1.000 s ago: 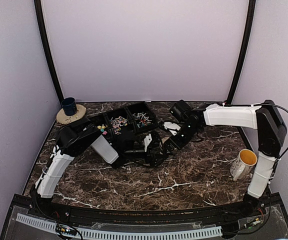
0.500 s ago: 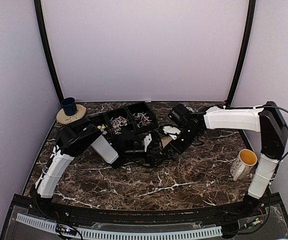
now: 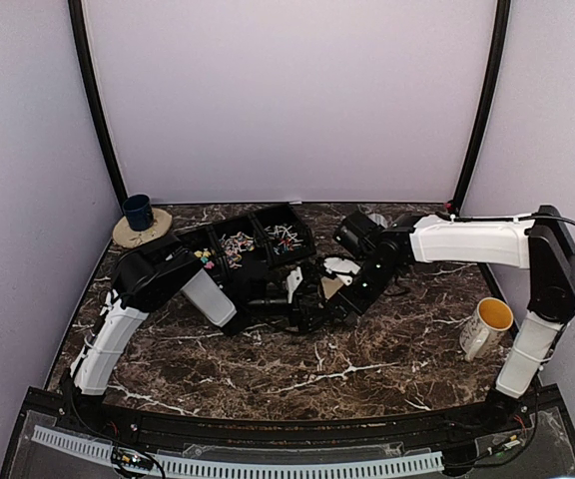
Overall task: Pack the candies
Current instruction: Screw the bottle lid onto the packing bottle.
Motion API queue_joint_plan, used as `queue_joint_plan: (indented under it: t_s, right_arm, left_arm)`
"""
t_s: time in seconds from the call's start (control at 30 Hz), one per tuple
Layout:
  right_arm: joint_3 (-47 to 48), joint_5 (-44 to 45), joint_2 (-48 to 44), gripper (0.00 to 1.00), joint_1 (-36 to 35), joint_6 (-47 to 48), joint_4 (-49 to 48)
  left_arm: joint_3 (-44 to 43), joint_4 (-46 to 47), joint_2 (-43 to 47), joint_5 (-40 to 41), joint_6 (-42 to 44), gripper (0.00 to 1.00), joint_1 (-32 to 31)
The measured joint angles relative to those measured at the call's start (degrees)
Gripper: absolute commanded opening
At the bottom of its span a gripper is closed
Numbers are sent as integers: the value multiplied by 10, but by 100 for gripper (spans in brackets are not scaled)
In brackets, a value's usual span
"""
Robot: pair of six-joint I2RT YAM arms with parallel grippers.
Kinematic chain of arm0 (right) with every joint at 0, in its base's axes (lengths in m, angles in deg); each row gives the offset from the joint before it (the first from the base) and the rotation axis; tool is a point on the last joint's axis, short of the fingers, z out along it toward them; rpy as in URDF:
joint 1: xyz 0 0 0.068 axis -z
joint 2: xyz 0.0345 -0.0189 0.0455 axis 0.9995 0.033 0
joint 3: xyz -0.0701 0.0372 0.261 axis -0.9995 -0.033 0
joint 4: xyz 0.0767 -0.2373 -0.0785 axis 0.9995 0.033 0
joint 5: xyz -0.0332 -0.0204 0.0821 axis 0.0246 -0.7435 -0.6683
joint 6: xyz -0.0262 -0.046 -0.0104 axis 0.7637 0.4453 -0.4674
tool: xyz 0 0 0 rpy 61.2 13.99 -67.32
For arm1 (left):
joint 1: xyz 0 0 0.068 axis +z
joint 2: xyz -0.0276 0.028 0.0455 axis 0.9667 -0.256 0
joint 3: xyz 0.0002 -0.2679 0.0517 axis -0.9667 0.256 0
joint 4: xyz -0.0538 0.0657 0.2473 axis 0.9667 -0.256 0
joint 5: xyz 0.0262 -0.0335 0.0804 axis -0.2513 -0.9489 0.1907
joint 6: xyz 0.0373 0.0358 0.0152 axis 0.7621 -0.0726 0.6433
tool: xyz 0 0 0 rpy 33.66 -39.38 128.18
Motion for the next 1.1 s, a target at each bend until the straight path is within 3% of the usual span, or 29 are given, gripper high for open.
queue_joint_plan:
  t_s: [0.2,0.53,0.8,1.1]
  right_arm:
    - [-21,-6,-40,97,-1,2,14]
    - [-21,16,-61,100,61,-15,-26]
    - [52,14,16,100,68,-20,-64]
    - [64,-3,64,99,66,-25,-84]
  left_arm:
    - [0,0,0,-1,0,84,0]
    - [0,0,0,-2,0,84,0]
    - [0,0,0,-2,0,84,0]
    - [0,0,0,-2,0,84,0]
